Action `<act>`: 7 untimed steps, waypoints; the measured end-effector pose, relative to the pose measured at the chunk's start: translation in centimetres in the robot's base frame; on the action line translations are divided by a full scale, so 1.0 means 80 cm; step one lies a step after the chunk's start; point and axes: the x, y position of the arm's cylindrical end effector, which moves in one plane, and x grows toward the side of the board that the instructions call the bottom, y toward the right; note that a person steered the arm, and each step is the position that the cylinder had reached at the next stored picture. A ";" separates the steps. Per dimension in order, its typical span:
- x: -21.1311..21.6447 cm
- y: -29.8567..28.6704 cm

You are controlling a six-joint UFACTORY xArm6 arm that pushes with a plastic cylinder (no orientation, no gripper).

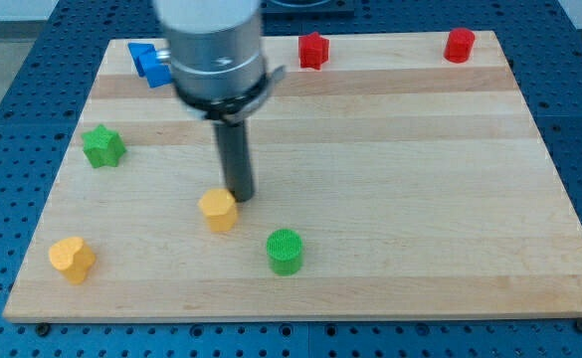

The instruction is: Push yellow hexagon into the yellow heart

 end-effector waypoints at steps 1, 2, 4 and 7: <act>0.019 -0.036; 0.018 0.020; 0.056 0.017; 0.046 -0.054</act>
